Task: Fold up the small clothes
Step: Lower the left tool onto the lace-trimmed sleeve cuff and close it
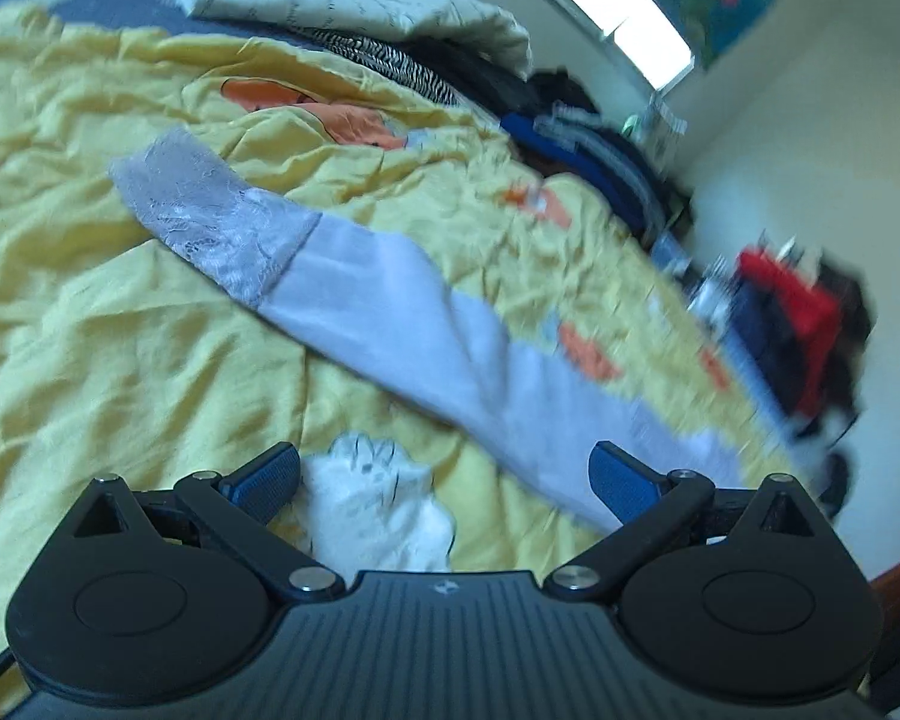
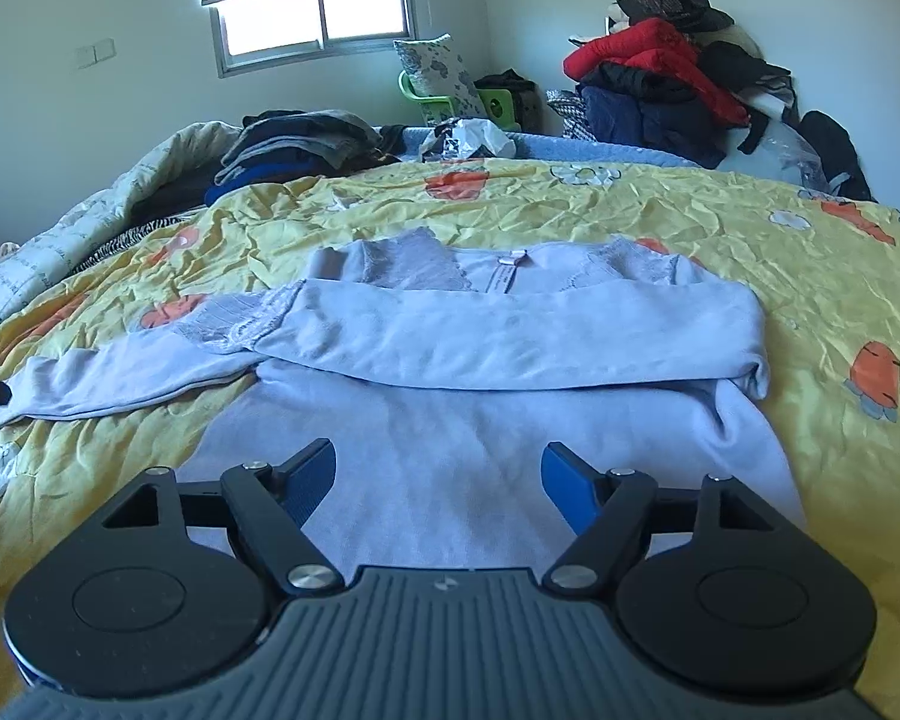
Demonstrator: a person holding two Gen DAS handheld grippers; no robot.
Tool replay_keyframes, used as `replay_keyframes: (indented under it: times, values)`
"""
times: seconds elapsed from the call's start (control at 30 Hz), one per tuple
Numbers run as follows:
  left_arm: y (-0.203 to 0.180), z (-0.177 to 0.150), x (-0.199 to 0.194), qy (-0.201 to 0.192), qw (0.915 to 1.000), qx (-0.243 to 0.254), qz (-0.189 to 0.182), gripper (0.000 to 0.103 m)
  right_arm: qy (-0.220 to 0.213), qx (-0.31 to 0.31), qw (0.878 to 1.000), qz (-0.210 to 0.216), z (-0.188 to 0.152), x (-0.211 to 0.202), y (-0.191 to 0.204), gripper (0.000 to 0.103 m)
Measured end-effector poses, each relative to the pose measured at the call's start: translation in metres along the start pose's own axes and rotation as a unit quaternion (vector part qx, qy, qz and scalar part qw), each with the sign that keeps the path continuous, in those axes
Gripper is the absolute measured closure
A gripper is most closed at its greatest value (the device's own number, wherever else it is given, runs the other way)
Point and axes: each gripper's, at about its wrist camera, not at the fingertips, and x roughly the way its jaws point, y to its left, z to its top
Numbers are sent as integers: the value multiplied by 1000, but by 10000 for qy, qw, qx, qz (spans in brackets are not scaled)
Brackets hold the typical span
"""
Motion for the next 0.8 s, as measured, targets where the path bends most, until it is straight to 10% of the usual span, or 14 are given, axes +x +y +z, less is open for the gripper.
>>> replay_keyframes:
  times: [0.43, 0.8]
  values:
    - [22, 32, 31, -513, 9947, -704, -545, 0, -30, -7, 10000, -38, 0, 1, 5, 24]
    - [6, 47, 49, -1112, 9917, -492, 423, 9, -52, -49, 9999, -139, -1, -2, 0, 23]
